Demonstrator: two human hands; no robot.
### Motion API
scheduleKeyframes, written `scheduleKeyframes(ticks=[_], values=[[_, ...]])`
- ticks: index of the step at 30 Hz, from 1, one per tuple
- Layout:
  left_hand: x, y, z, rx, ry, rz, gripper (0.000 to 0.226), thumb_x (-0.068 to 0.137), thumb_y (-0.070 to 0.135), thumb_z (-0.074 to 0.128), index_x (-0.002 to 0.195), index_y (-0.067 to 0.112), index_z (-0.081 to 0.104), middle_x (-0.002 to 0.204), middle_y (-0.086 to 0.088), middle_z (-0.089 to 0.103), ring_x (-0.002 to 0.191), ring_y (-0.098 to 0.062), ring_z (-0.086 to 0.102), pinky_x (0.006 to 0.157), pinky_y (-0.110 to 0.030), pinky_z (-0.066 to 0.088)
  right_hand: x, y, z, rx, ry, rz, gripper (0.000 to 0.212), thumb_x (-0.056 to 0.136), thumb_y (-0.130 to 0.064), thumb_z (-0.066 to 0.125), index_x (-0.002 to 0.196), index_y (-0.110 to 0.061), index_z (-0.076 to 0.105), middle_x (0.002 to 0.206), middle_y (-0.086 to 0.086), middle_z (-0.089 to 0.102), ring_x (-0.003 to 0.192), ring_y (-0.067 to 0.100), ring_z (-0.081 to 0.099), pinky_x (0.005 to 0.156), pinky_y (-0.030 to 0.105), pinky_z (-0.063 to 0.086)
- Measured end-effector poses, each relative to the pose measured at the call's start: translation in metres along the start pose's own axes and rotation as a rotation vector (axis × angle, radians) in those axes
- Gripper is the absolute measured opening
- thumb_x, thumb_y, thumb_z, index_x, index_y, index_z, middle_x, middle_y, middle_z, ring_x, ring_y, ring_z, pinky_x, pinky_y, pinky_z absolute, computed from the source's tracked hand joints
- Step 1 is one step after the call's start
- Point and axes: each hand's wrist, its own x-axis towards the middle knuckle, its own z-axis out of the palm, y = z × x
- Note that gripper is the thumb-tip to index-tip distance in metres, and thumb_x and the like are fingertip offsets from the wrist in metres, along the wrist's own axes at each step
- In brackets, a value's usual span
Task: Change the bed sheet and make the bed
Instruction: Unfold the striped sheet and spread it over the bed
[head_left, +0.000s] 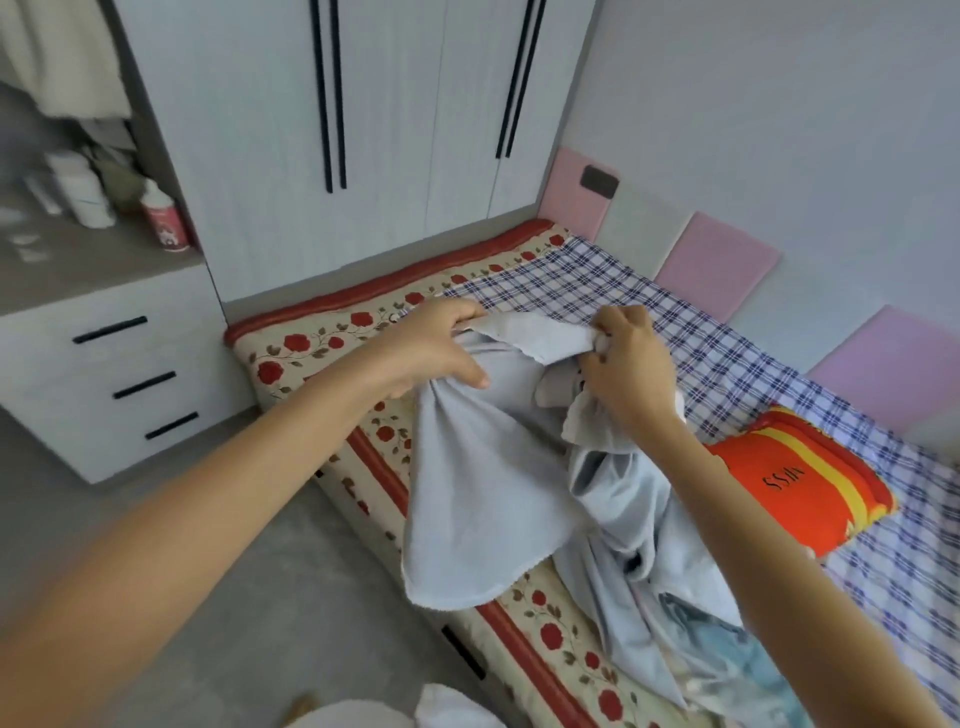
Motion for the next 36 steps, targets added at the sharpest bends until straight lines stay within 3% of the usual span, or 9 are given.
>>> scheduleKeyframes(ticks=[3, 6, 10, 13, 17, 20, 24, 30, 36], values=[[-0.004, -0.051, -0.056, 0.118, 0.135, 0.0, 0.038, 0.077, 0.0, 0.066, 0.112, 0.015, 0.064, 0.099, -0.003, 0.065, 0.086, -0.021, 0.061, 0.07, -0.025, 0.042, 0.025, -0.072, 0.021, 0.318, 0.036, 0.061, 0.015, 0.079, 0.0, 0.044, 0.082, -0.013, 0.051, 0.071, 0.005, 0.057, 0.061, 0.025, 0.052, 0.05, 0.032, 0.041], [-0.004, -0.119, -0.078, 0.135, 0.011, -0.134, 0.016, 0.089, 0.017, 0.059, 0.105, 0.013, 0.063, 0.094, -0.008, 0.064, 0.08, -0.019, 0.057, 0.064, -0.022, 0.041, 0.04, -0.137, 0.026, 0.549, 0.092, 0.017, 0.011, 0.076, 0.001, 0.04, 0.078, -0.006, 0.049, 0.063, 0.009, 0.051, 0.057, 0.017, 0.048, 0.049, 0.032, 0.043], [-0.016, -0.19, -0.092, -0.04, -0.202, -0.353, 0.034, 0.102, 0.029, 0.037, 0.123, 0.013, 0.058, 0.122, -0.01, 0.061, 0.107, -0.022, 0.057, 0.089, -0.03, 0.041, 0.074, -0.2, 0.046, 0.744, 0.168, 0.024, 0.009, 0.074, -0.003, 0.038, 0.074, 0.001, 0.046, 0.067, 0.008, 0.043, 0.064, 0.012, 0.039, 0.055, 0.026, 0.035], [-0.018, -0.219, -0.117, -0.121, -0.19, -0.336, 0.038, 0.103, 0.035, 0.029, 0.125, 0.018, 0.054, 0.115, 0.006, 0.056, 0.112, -0.012, 0.049, 0.085, -0.021, 0.037, 0.107, -0.217, 0.08, 0.712, 0.148, 0.087, 0.008, 0.075, -0.004, 0.039, 0.071, -0.01, 0.042, 0.067, 0.006, 0.042, 0.064, 0.013, 0.038, 0.056, 0.027, 0.033], [0.002, -0.262, -0.188, -0.301, -0.173, -0.32, 0.09, 0.053, 0.089, 0.055, 0.117, 0.026, 0.056, 0.112, 0.013, 0.064, 0.109, -0.012, 0.06, 0.092, -0.026, 0.047, 0.147, -0.213, 0.139, 0.578, 0.089, 0.225, 0.009, 0.078, -0.008, 0.042, 0.083, -0.006, 0.049, 0.071, 0.005, 0.051, 0.064, 0.015, 0.045, 0.055, 0.028, 0.037], [0.009, -0.283, -0.225, -0.042, -0.163, -0.331, 0.091, 0.054, 0.054, 0.086, 0.129, 0.016, 0.052, 0.123, 0.003, 0.06, 0.112, -0.017, 0.058, 0.098, -0.035, 0.047, 0.153, -0.195, 0.158, 0.479, 0.045, 0.241, 0.008, 0.082, -0.008, 0.049, 0.088, -0.012, 0.048, 0.068, -0.004, 0.05, 0.057, 0.01, 0.044, 0.05, 0.021, 0.037], [0.069, -0.297, -0.289, -0.057, 0.17, -0.266, 0.04, 0.078, 0.006, 0.075, 0.114, 0.015, 0.061, 0.099, 0.002, 0.063, 0.092, -0.019, 0.06, 0.073, -0.023, 0.048, 0.197, -0.196, 0.201, 0.305, -0.008, 0.159, 0.016, 0.081, -0.012, 0.057, 0.096, -0.014, 0.051, 0.069, -0.01, 0.048, 0.058, 0.004, 0.042, 0.049, 0.022, 0.034], [0.19, -0.3, -0.369, -0.052, 0.493, -0.053, 0.027, 0.072, -0.004, 0.077, 0.086, 0.012, 0.062, 0.078, 0.001, 0.059, 0.073, -0.012, 0.055, 0.062, -0.013, 0.042, 0.311, -0.199, 0.281, 0.262, 0.117, 0.126, 0.026, 0.085, -0.014, 0.056, 0.11, -0.008, 0.051, 0.084, 0.003, 0.058, 0.069, 0.02, 0.051, 0.048, 0.025, 0.032], [0.291, -0.389, -0.414, 0.148, 0.258, -0.397, 0.02, 0.072, -0.001, 0.078, 0.081, 0.009, 0.062, 0.078, -0.002, 0.058, 0.081, -0.019, 0.055, 0.053, -0.02, 0.034, 0.396, -0.192, 0.411, 0.052, -0.286, 0.163, 0.019, 0.089, -0.017, 0.052, 0.106, -0.01, 0.048, 0.076, 0.006, 0.057, 0.064, 0.025, 0.052, 0.051, 0.03, 0.037]])
